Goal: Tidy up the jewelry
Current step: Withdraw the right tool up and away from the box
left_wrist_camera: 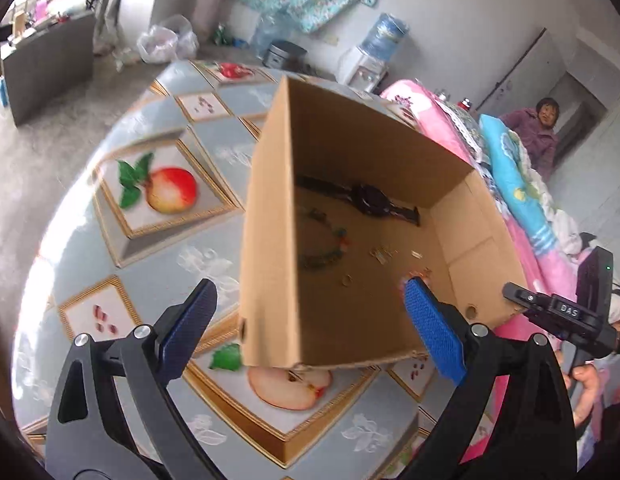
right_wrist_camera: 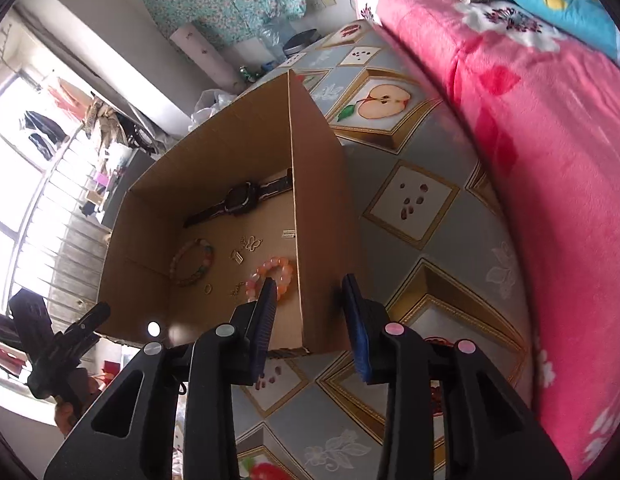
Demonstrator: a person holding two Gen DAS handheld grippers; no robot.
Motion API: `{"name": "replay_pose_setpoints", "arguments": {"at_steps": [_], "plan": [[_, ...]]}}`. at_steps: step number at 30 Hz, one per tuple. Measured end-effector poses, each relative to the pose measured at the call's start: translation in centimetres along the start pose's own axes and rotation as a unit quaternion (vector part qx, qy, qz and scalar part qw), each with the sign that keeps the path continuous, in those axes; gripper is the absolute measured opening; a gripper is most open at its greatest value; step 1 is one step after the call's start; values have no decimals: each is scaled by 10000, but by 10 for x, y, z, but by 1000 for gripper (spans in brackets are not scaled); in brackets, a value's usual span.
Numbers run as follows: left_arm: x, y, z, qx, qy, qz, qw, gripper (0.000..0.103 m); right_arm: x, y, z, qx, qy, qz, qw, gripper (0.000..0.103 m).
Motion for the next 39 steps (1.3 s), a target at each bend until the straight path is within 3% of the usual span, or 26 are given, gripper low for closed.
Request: {"name": "replay_pose_setpoints", "arguments": {"at_steps": [1,4,7,14,17,19,22,24,29,34,39], "plan": [[6,3,3,-59,222,10,9997,91,-2,1,-2,-7,-18,3,10000,34],[23,8,0,9,-295,279,9992,90,-7,8,-5,-32,4,-86,10000,34],[21,15,-9,-46,-214,124,9997,90,-5,17,-15,-40,67,-112,9999,34],[37,51,-36,-18,-180,435,9989,90,7,52,-48,209,-33,-81,9997,34],[43,58,-68,591,-745,688,9931,91,1,69,-80,805,-68,-293,9963,35],[49,60,-92,987,-999,838,9865,92,-8,85,-102,1133,-141,-523,9921,50],[60,65,-117,1219,-1515,947,9763,95,-21,114,-120,1351,-121,-834,9872,60],[68,69,-124,1192,-1682,979,9736,95,-28,130,-118,1277,-59,-958,9872,64],[91,78,-119,1070,-1621,925,9766,95,-44,153,-90,859,288,-1194,9887,71],[103,78,-93,530,-1833,960,9769,95,-53,156,-70,735,788,-1312,9855,83],[106,80,-73,320,-2028,911,9744,95,-51,152,-59,723,1065,-1279,9834,85]]}}
Point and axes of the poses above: each gripper's, at about its wrist camera, not at the fingertips, and z roughly the way its jaws point, x to its right, y to its underside, the point moved 2 cm from there along z, roughly the way its jaws point, and after that the axes turned 11 degrees about z, right-handed, at the moved point
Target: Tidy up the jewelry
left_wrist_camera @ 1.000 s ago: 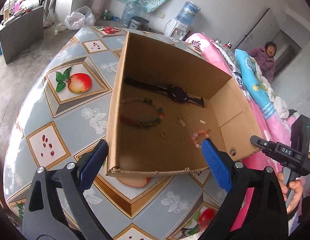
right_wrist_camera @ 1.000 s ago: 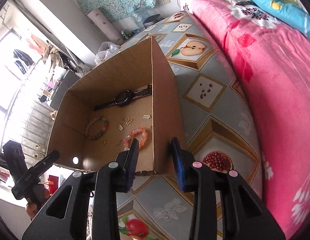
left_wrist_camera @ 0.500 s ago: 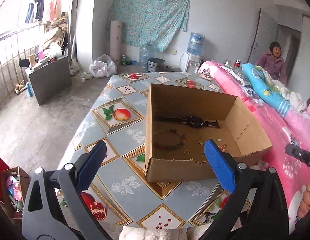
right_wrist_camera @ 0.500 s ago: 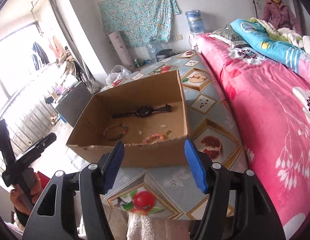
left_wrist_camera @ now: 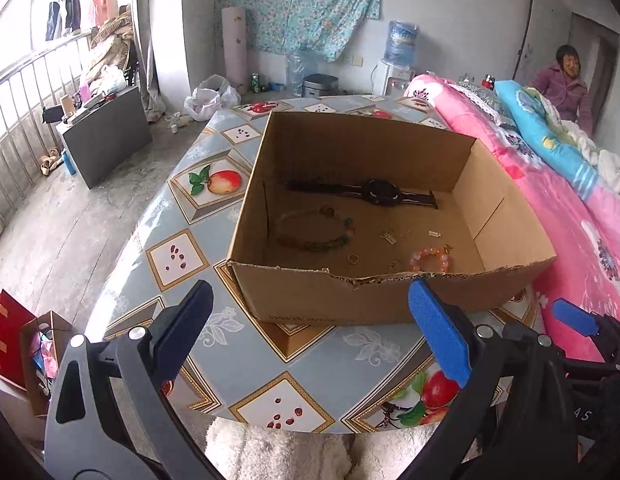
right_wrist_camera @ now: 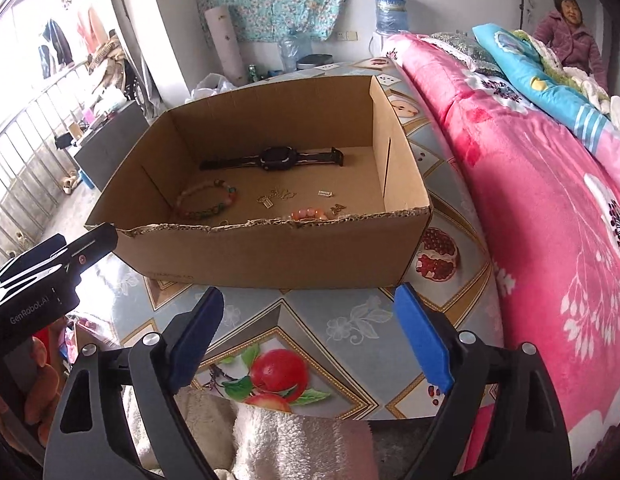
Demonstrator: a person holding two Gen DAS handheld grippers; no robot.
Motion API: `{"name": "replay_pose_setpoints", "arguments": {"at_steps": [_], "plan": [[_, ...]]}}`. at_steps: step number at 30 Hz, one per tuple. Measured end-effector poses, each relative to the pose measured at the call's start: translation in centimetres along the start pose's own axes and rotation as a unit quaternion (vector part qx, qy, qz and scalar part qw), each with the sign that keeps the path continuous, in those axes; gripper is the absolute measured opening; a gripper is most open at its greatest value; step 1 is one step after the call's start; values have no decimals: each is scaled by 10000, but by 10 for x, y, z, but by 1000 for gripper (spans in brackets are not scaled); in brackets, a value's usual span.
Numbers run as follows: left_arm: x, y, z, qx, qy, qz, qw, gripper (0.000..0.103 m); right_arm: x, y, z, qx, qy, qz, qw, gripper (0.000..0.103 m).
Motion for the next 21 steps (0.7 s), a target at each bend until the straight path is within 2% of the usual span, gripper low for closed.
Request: {"name": "replay_pose_setpoints", "arguments": {"at_steps": [8,13,21], "plan": [[6,6,20,-518,-69,79,9986,95,4,-5,9,-64,129,148,9998,85],[16,9,24,-634,0,251,9977,95,3,-7,16,-119,176,180,9996,85],[23,6,22,-594,-22,373,9975,94,6,-7,22,-176,275,202,9993,85]]}}
Point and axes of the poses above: each gripper's, at about its wrist camera, not at the fingertips, and z roughly the way its jaws point, x to its right, y to its underside, the point moved 2 cm from there along z, roughly the way its jaws point, and after that the axes turned 11 degrees about z, right-handed, at the moved point
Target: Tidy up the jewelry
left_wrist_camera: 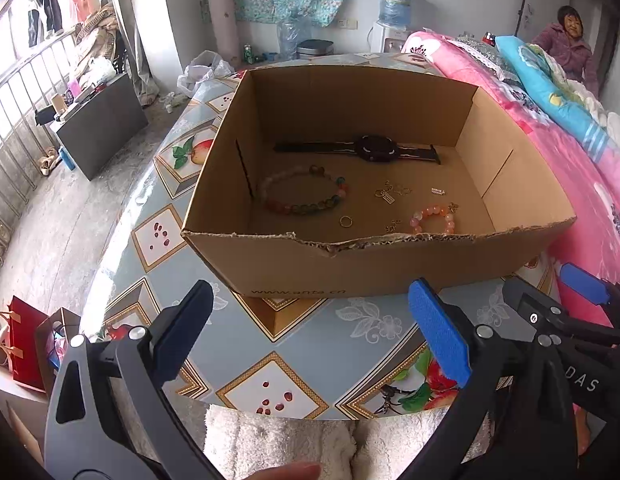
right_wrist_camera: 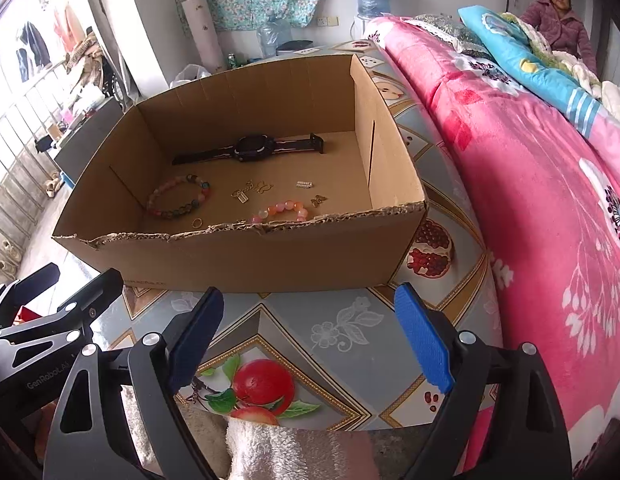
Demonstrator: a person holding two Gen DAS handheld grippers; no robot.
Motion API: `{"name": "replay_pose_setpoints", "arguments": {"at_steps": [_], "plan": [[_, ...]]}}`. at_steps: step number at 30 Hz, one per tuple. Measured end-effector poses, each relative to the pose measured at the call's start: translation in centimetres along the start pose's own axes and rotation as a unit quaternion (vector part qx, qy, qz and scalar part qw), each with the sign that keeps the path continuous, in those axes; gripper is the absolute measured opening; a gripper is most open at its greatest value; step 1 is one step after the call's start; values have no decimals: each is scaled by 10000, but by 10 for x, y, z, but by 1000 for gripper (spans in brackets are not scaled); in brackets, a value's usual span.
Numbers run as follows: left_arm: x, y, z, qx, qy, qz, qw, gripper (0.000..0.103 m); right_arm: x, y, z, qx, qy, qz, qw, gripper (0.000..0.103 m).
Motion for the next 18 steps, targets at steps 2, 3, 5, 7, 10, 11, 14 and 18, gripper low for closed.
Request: {"name": "replay_pose_setpoints", "arguments": {"at_steps": [2,3,5,7,10,11,14,18], "plan": [[1,-1,-1,8,-2,21,10000,94,0,0,0,-9,26,6,10000,85],[1,-1,-1,13,4,27,10000,94,1,0,0,-12,28,13,10000,85],[2,-1,-2,31,3,42,10000,94,2,0,1,-15,34,19,10000,85],[3,-2,-3,42,-2,57,10000,94,2,0,0,-14,51,30,10000,85],[4,-2,-2,27,27,63,10000,94,4,-1,0,-9,67,29,10000,85],[5,-2,-2,18,37,63,10000,94,4,0,1,-18,71,34,10000,85],[6,-2,-2,16,47,66,10000,94,5,0,0,-14,82,39,10000,85],[6,-2,-1,-6,106,66,9999,94,5,0,1,-23,111,49,9999,85]]}}
Point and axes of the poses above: each gripper's, at about its wrist camera, not at the fingertips, and z roughly the way its jaws point, x to its right, y to its underside, the point moved 2 cm from there along z, roughly the way its jaws point, and after that the axes turned 11 degrees about z, right-handed, at the moved point
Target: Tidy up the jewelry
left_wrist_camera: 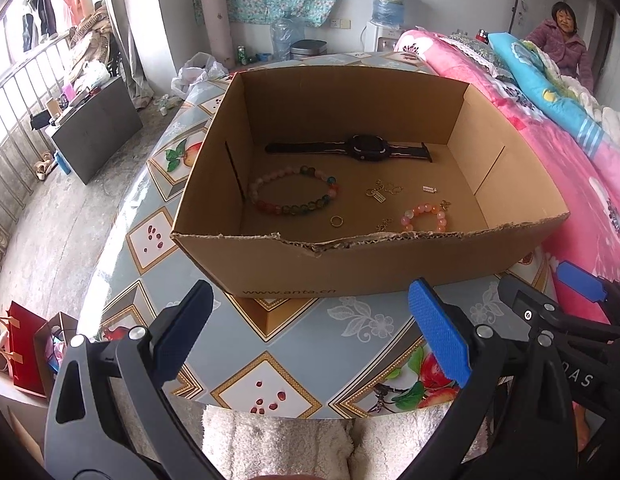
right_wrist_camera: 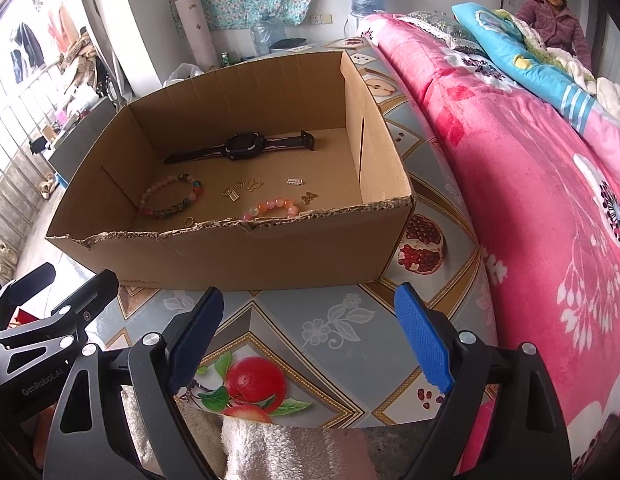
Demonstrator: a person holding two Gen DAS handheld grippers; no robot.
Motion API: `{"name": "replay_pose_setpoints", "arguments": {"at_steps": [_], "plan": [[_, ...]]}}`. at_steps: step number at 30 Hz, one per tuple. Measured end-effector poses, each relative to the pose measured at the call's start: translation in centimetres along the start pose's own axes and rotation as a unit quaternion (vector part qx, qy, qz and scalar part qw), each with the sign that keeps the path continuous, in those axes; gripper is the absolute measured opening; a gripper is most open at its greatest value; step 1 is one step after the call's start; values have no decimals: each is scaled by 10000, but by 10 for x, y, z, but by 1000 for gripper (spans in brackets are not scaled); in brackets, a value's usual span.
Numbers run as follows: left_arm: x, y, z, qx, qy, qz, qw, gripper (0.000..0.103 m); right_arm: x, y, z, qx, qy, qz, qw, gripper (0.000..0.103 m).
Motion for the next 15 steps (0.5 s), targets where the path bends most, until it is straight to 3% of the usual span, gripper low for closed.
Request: {"name": "replay_pose_setpoints", "arguments": {"at_steps": [15], "plan": [[-1,0,5,-54,109,-14,9999,94,1,0,1,-24,43,5,10000,85]]}}
Point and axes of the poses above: each gripper's, at about its wrist camera, not at the fingertips, and z roughly the way its jaws point, x to its right, y to its underside, the point moved 2 cm from there along z, roughly the way its jaws point, and after that the axes turned 11 degrees about z, right-handed, at the moved point
